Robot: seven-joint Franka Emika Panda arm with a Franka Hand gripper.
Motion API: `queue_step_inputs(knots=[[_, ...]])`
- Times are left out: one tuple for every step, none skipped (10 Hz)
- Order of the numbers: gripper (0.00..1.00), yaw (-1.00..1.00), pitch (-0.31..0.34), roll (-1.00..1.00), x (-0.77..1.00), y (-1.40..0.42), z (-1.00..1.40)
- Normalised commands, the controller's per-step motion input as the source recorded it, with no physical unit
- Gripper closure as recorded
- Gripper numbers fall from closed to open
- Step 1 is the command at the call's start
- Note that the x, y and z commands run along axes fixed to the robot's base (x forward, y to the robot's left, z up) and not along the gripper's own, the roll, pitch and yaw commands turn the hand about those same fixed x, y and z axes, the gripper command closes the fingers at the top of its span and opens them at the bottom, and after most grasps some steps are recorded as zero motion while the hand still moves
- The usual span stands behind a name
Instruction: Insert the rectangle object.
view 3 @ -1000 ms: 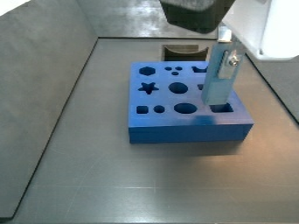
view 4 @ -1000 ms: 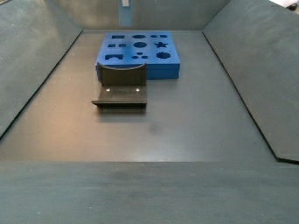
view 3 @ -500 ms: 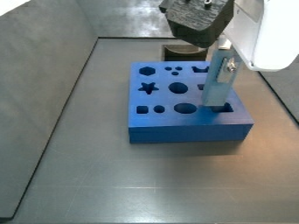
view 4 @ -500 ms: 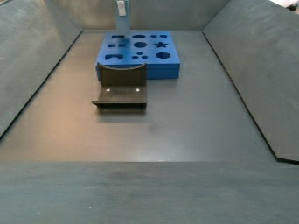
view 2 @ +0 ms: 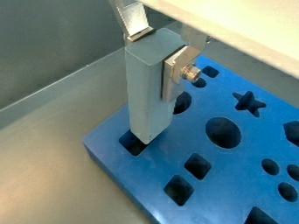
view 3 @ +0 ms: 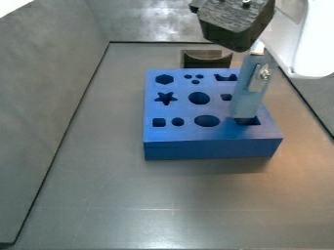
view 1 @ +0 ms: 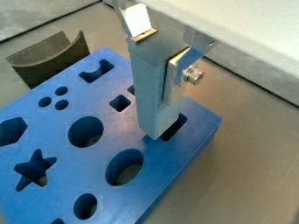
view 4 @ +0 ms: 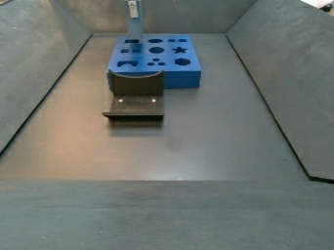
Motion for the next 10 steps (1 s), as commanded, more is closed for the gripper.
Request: queue_step_inputs(knots=[[1.0, 0.08, -0.034, -0.07, 0.0, 0.0, -0.09], [1.0, 0.0, 0.0, 0.0, 0.51, -0.22, -0.23], [1.0, 0.0, 0.073, 0.06, 0.94, -0.35, -0.16], [1.0, 0.0, 0.139, 0.13, 0.94, -0.26, -0.02], [1.0, 0.0, 0.147, 0.11, 0.51, -0.06, 0.0], [1.0, 0.0, 0.004, 0.0, 0.05, 0.0, 0.0], [1.0, 0.0, 0.0, 0.0, 0.04, 0.0, 0.0], [1.0, 0.05, 0.006, 0.0, 0.38, 0.07, -0.21], [1.0, 0.0, 0.079, 0.02, 0.41, 0.14, -0.19], [1.0, -0.14, 0.039, -0.01, 0.0, 0.14, 0.0]])
